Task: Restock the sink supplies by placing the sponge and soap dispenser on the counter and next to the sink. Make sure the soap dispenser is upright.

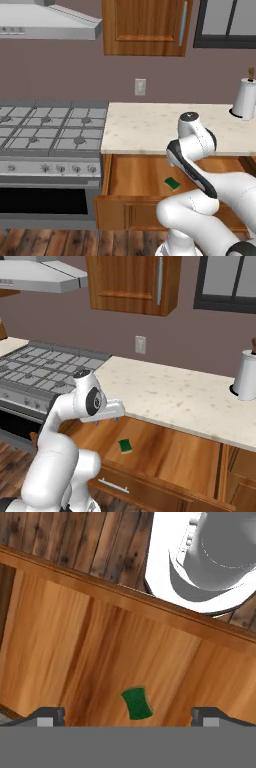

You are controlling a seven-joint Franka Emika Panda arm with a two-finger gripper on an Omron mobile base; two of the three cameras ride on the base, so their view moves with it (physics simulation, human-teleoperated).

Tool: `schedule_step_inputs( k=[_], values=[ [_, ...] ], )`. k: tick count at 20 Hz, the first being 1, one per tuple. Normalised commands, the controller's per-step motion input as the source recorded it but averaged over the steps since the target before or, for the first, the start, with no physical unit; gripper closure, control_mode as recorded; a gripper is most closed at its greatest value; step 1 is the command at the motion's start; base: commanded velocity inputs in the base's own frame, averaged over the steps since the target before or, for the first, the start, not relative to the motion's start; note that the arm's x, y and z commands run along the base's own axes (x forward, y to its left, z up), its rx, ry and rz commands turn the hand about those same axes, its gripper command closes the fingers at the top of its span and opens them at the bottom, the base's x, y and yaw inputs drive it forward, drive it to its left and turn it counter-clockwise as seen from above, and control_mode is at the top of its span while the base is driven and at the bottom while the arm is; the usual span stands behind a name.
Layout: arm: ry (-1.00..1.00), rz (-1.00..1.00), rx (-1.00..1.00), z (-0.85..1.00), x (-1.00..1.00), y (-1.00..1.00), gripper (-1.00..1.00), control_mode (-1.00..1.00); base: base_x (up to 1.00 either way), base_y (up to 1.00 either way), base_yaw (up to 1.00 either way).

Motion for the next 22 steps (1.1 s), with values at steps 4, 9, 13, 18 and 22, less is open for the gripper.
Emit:
schedule_step_inputs(
  k=[4,9,13,18,22],
  values=[
    [0.03,0.00,0.11,-0.70,0.00,-0.01,-1.00,-1.00,0.00,0.00,0.00],
    [0.08,0.01,0.07,-0.59,0.13,-0.07,-1.00,-1.00,0.00,0.00,0.00],
    [0.05,0.03,0.04,-0.50,0.23,-0.19,-1.00,-1.00,0.00,0.00,0.00],
    [0.07,0.01,0.00,-0.58,0.24,-0.02,-1.00,-1.00,0.00,0.00,0.00],
    [0.04,0.00,0.01,-0.58,0.26,0.00,-1.00,-1.00,0.00,0.00,0.00]
  ],
)
